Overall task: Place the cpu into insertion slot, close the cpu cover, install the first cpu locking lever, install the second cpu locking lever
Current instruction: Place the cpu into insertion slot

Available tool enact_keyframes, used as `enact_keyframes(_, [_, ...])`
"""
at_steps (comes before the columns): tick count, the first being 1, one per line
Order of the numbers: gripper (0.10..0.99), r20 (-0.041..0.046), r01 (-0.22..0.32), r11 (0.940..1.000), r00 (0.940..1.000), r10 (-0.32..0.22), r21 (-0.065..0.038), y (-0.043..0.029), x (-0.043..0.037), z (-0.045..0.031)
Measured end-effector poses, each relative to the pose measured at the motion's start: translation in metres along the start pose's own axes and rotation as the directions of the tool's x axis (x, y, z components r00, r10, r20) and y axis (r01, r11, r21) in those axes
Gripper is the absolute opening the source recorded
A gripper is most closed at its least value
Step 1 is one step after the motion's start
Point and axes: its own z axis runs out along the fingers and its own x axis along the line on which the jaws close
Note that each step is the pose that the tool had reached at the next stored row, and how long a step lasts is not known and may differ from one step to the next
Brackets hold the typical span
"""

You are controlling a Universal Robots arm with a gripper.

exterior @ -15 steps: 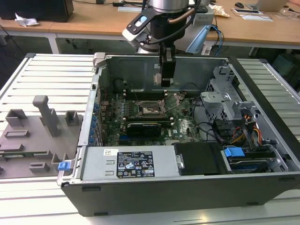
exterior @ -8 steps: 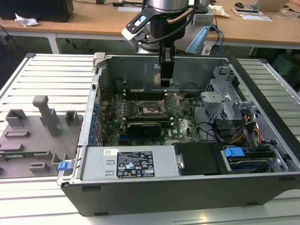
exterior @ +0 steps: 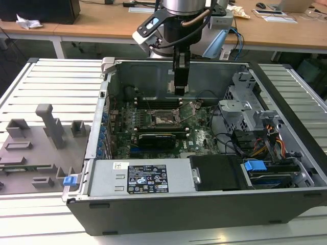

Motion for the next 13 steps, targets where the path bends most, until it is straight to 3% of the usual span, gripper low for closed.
enact_keyframes(13, [0.541,0.0003,-0.004,1.0000,1.0000,0.004,0.000,-0.0004,-0.0001,0.0045])
